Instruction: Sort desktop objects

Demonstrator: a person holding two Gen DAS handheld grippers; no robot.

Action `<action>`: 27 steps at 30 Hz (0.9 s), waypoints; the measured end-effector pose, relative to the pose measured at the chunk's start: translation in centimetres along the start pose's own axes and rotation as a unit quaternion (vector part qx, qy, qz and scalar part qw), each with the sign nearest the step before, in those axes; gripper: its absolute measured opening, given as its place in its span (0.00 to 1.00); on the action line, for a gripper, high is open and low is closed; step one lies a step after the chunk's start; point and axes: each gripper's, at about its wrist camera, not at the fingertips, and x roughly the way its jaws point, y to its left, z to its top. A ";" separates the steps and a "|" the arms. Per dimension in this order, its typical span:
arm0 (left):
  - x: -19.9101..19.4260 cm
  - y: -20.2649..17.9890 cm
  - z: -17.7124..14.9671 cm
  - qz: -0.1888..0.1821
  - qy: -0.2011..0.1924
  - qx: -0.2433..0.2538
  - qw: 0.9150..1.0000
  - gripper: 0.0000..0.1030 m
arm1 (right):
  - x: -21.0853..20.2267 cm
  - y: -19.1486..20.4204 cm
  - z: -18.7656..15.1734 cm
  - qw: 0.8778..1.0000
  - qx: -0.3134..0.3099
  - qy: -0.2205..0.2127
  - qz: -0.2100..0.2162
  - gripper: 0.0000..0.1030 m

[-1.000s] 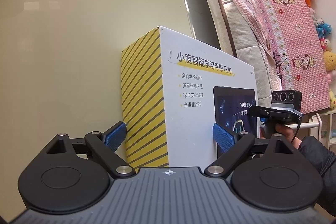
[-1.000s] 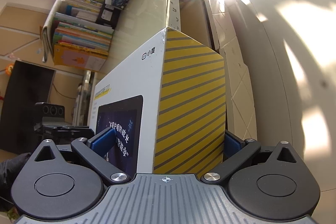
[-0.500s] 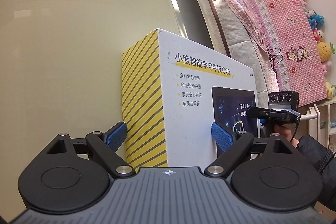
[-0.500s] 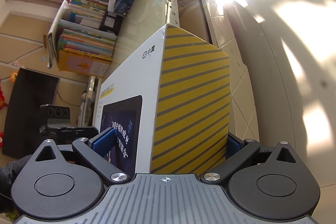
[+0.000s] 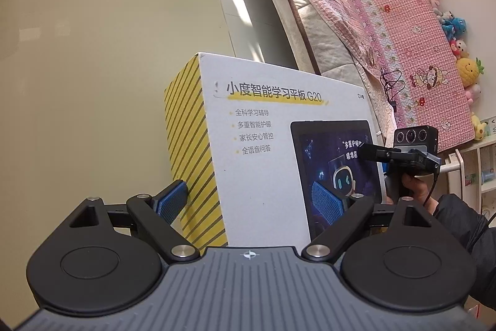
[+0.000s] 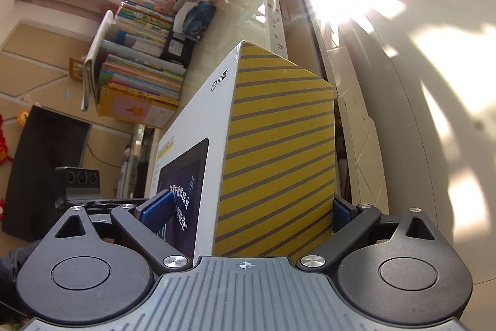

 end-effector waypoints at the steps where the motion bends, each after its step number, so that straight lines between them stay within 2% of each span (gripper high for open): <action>1: -0.2 0.0 0.0 0.001 -0.002 0.000 1.000 1.00 | 0.1 0.2 0.1 1.000 0.001 0.000 0.006 0.95; 9: 1.2 2.4 -1.5 0.017 0.003 -0.024 1.000 1.00 | 2.4 -0.9 -1.0 1.000 0.011 0.025 -0.001 0.93; 12: 1.3 2.8 -1.7 -0.004 -0.010 -0.043 0.999 1.00 | 1.8 -2.0 -1.6 0.999 0.026 0.020 0.004 0.94; 15: 2.1 2.2 -1.6 -0.005 -0.010 -0.034 0.999 1.00 | 1.0 -3.2 -2.1 0.999 0.038 0.017 0.007 0.94; 19: 4.0 0.9 -1.3 0.012 0.018 -0.010 1.000 1.00 | 0.1 -4.6 -2.3 0.999 0.048 0.016 0.014 0.94; 23: 4.8 1.5 -1.3 -0.001 0.032 -0.025 0.999 1.00 | 0.0 -6.6 -2.7 0.998 0.059 0.013 0.034 0.94; 27: 5.1 2.8 -1.4 -0.030 0.040 -0.034 0.998 1.00 | 0.4 -8.6 -3.1 0.996 0.062 0.002 0.066 0.94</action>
